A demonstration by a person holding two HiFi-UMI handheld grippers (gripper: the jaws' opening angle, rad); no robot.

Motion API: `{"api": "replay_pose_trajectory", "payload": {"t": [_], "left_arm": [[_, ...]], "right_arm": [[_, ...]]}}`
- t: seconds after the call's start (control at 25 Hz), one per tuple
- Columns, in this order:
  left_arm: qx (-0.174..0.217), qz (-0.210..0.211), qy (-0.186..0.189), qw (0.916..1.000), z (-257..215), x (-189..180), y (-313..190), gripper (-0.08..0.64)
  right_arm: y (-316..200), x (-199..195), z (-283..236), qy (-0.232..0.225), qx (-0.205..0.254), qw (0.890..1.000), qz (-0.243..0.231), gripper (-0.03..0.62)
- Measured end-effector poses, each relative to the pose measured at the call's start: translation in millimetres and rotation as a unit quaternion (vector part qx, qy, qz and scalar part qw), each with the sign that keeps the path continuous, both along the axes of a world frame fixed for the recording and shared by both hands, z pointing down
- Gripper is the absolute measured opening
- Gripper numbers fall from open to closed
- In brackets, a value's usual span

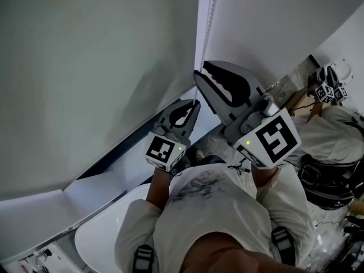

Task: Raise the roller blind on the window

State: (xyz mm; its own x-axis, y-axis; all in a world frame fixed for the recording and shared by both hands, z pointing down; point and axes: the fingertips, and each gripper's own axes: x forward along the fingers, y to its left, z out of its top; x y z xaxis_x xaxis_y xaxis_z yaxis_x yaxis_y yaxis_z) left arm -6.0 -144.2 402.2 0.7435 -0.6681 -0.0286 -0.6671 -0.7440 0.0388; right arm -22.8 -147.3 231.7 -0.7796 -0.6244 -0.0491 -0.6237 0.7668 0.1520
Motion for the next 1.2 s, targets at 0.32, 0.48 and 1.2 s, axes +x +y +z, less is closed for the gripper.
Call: {"api": "replay_pose_trajectory", "payload": {"t": [0.32, 0.48, 1.2], "left_arm": [[0.005, 0.001, 0.008, 1.0, -1.2, -0.4, 6.8, 0.015], [0.003, 0.003, 0.014, 0.9999, -0.1, 0.5, 8.9, 0.015], [-0.051, -0.001, 0.01, 0.9987, 78.2, 0.2, 14.5, 0.015]], "right_arm": [[0.8, -6.0, -4.3, -0.005, -0.021, 1.0, -0.013, 0.061], [1.2, -1.3, -4.4, -0.001, -0.009, 1.0, 0.005, 0.061], [5.0, -7.5, 73.7, 0.01, -0.028, 0.999, 0.011, 0.061]]}}
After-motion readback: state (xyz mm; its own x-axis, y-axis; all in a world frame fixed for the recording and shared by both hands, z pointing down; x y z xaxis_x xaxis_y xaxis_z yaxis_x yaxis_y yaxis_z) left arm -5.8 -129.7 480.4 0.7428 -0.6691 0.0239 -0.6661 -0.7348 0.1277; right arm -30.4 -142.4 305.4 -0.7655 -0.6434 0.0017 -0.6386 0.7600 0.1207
